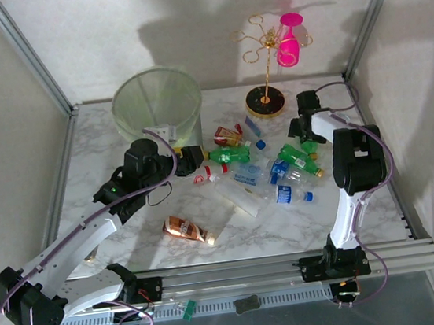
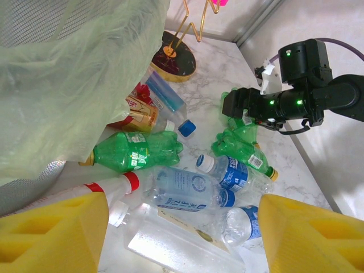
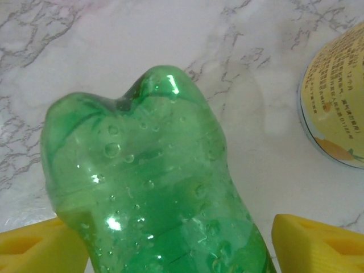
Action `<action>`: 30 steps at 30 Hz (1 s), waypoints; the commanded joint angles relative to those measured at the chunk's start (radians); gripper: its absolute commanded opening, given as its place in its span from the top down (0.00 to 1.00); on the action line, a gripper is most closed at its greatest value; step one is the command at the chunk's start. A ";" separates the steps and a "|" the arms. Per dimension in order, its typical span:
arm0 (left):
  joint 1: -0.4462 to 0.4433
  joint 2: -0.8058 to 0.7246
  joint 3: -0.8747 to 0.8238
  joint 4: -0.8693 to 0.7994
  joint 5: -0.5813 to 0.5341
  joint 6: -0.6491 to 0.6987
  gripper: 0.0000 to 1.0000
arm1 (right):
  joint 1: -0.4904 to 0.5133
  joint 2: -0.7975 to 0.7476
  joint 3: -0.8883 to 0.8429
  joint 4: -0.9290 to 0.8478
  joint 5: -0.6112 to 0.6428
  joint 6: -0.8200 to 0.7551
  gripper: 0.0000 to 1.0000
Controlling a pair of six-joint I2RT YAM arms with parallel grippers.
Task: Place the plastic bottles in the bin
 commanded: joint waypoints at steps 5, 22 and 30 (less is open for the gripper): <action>0.000 0.001 -0.010 0.027 -0.006 0.017 0.30 | -0.012 0.011 0.013 0.014 0.010 0.010 0.29; 0.006 -0.002 -0.012 0.051 0.015 0.010 0.31 | -0.012 -0.171 -0.022 0.089 0.087 0.024 0.45; 0.000 -0.038 0.000 0.053 0.025 -0.016 0.31 | -0.012 -0.356 -0.127 0.136 -0.005 0.106 0.49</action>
